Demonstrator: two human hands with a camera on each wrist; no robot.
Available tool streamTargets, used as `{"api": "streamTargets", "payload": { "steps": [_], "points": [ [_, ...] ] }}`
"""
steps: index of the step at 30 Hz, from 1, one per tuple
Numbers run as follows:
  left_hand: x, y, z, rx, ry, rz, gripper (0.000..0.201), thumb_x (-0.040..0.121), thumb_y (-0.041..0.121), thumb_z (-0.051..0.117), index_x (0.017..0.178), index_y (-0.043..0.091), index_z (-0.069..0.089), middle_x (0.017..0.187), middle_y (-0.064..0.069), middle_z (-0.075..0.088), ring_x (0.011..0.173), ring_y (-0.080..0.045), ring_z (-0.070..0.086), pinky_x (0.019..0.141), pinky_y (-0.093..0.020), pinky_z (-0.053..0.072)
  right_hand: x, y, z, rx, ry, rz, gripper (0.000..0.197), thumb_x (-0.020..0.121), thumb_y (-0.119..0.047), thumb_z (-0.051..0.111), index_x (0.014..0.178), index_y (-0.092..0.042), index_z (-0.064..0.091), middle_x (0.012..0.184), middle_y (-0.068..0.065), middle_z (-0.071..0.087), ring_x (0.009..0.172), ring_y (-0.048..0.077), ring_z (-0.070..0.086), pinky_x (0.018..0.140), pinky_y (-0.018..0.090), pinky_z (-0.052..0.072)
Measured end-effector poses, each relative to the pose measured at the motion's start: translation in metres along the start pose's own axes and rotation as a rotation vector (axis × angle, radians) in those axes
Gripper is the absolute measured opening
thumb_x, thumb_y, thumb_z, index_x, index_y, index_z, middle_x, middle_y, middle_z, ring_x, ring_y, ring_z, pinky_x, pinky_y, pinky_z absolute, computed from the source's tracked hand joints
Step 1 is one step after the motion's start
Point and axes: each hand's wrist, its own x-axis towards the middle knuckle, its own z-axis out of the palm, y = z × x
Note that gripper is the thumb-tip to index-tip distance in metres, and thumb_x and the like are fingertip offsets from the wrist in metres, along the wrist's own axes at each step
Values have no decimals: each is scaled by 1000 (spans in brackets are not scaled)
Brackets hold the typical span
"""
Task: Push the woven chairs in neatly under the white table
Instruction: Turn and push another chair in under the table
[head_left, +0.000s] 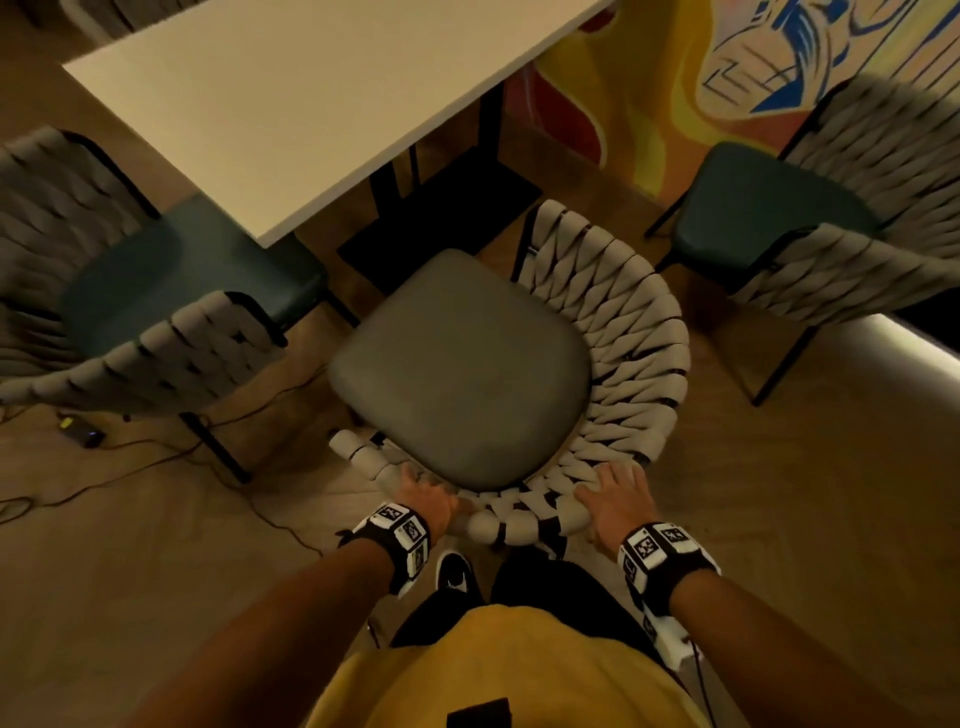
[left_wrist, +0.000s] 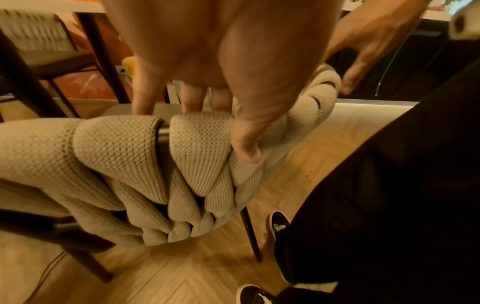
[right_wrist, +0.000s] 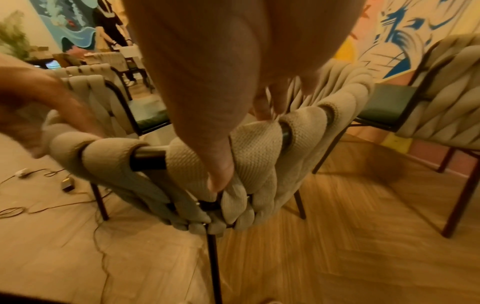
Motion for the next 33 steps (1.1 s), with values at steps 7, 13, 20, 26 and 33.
{"api": "streamTargets", "payload": {
  "steps": [7, 13, 20, 26, 33],
  "points": [
    [2, 14, 9, 12, 1, 113, 46, 97, 25, 42, 142, 32, 35, 138, -10, 49, 127, -34, 45, 107, -52, 28, -1, 18, 8, -62, -114, -14, 63, 92, -32, 52, 148, -35, 24, 158, 12, 17, 148, 32, 3, 117, 54, 5],
    [12, 56, 18, 15, -6, 151, 37, 97, 23, 44, 134, 22, 49, 133, -16, 53, 124, -38, 46, 107, -58, 27, -21, 44, 30, -148, -127, -40, 67, 92, -31, 53, 150, -36, 20, 157, 14, 20, 147, 34, 7, 116, 54, 5],
    [31, 113, -3, -7, 2, 147, 36, 97, 31, 46, 132, 27, 54, 131, -10, 57, 121, -35, 49, 104, -55, 30, -33, 104, 48, -161, -194, -61, 66, 91, -36, 53, 149, -37, 21, 154, 15, 24, 145, 36, 11, 114, 57, 9],
    [49, 82, -51, -152, 156, -60, 33, 100, 20, 37, 125, 15, 58, 131, -4, 58, 126, -27, 47, 110, -44, 26, 7, 125, 31, -108, -37, -90, 55, 94, -35, 44, 146, -37, 27, 149, 15, 34, 142, 34, 20, 112, 54, 15],
    [77, 89, -93, -447, 163, -348, 58, 85, 25, 60, 140, 27, 42, 148, -3, 37, 141, -30, 24, 108, -55, 30, 52, 172, 4, 138, 162, -81, 62, 92, -36, 55, 148, -32, 29, 158, 9, 19, 147, 28, 12, 118, 52, 12]
  ]
}}
